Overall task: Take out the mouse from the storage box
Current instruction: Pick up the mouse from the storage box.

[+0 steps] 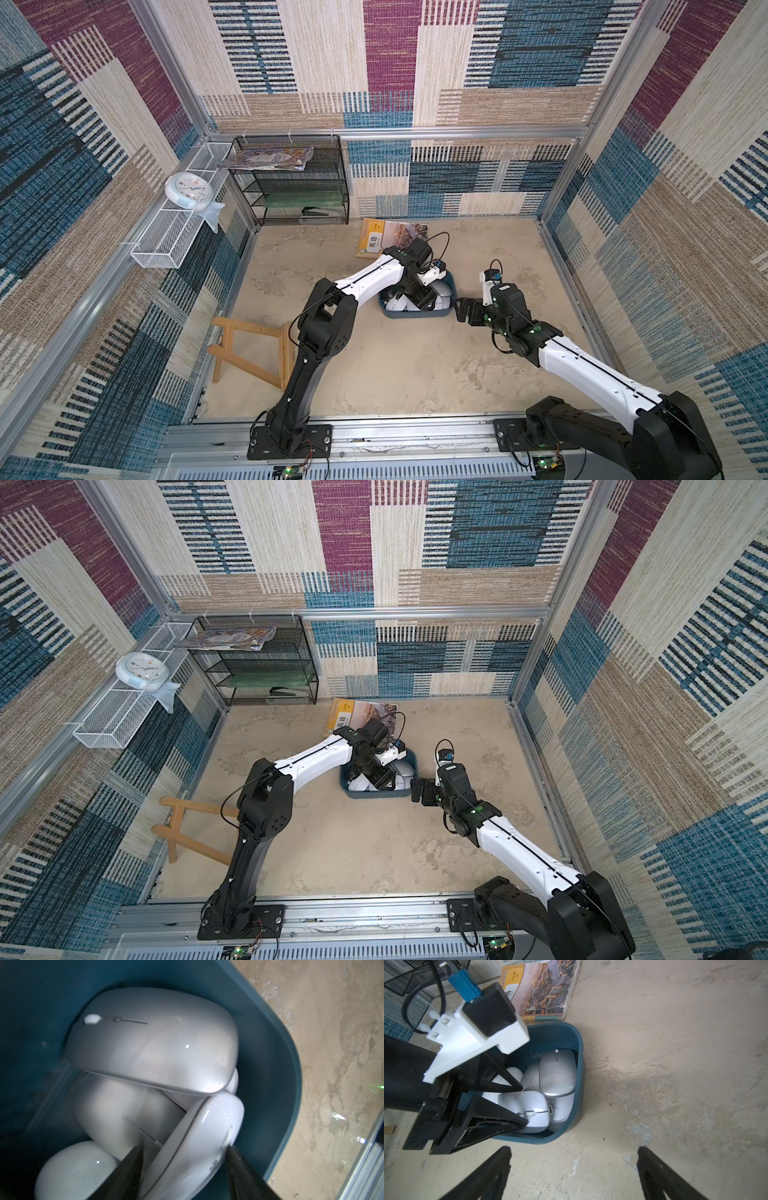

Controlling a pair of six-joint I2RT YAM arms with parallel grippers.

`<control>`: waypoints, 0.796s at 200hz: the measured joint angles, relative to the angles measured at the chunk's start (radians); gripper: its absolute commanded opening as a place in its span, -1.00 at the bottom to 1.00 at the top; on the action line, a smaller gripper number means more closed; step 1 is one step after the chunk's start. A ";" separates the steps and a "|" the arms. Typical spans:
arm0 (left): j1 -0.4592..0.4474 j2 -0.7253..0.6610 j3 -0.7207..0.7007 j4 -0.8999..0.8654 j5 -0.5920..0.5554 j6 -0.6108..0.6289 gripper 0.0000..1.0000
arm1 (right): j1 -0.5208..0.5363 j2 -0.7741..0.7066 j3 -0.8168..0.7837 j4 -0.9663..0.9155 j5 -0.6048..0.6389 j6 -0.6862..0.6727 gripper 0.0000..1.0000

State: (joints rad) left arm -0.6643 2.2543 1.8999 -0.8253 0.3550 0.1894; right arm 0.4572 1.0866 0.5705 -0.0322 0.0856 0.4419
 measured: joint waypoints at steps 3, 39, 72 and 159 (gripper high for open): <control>0.000 0.000 0.000 0.000 0.000 0.001 0.02 | 0.000 0.000 0.001 0.000 0.000 0.000 0.95; -0.001 -0.018 -0.021 0.008 0.007 -0.014 -0.09 | 0.000 0.043 0.029 -0.014 0.042 0.025 0.95; -0.003 -0.075 -0.087 0.033 0.023 -0.034 -0.10 | 0.000 0.085 0.063 -0.041 0.079 0.044 0.96; -0.001 -0.016 -0.065 0.074 -0.006 -0.045 0.12 | 0.000 0.105 0.096 -0.060 0.096 0.064 0.95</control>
State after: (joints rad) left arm -0.6655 2.2383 1.8347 -0.7517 0.3485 0.1444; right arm 0.4572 1.1912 0.6666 -0.0917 0.1818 0.5060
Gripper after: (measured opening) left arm 0.592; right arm 0.978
